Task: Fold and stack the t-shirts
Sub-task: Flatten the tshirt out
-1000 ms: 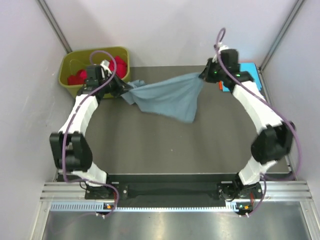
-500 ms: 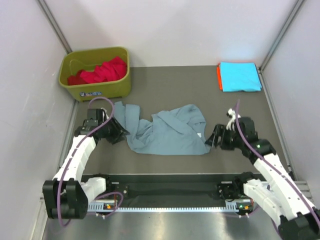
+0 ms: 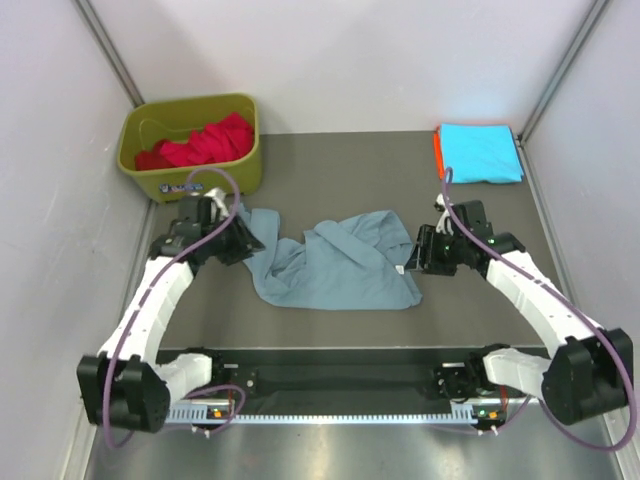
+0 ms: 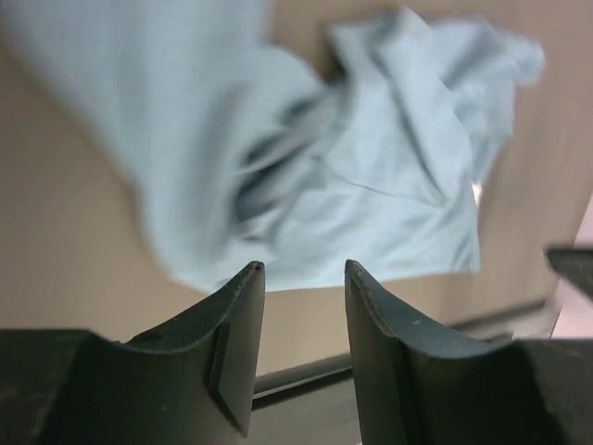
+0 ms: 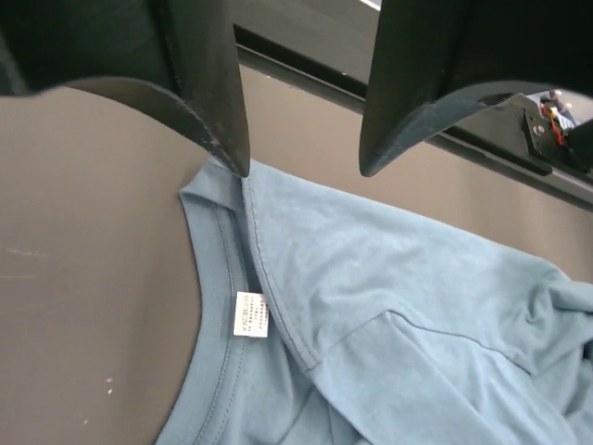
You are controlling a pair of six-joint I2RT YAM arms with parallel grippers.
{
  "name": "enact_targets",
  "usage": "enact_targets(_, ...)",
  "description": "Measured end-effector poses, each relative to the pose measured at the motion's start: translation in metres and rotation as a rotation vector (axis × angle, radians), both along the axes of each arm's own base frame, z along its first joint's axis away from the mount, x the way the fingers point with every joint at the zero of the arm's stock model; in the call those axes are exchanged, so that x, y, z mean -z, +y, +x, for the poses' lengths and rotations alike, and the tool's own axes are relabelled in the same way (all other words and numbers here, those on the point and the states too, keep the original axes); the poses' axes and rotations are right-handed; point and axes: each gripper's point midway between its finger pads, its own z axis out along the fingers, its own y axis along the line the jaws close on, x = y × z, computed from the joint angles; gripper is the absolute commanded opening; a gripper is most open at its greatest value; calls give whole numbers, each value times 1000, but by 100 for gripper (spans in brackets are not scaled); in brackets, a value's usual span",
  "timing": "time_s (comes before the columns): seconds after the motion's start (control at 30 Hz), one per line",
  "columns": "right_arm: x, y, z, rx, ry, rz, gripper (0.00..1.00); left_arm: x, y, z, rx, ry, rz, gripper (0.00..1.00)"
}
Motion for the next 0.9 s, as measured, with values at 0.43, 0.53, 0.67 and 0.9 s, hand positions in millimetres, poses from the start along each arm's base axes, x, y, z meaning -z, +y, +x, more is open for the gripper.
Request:
enact_targets(0.43,18,-27,27,94,76,82,64,19,-224,40,569,-67,-1,62)
enact_targets(0.53,27,-25,27,82,114,91,68,47,-258,35,624,-21,28,63)
enact_targets(0.67,31,-18,41,70,132,124,71,78,-273,43,612,40,96,66)
enact_targets(0.9,24,5,93,47,92,202,73,86,-258,50,553,62,171,68)
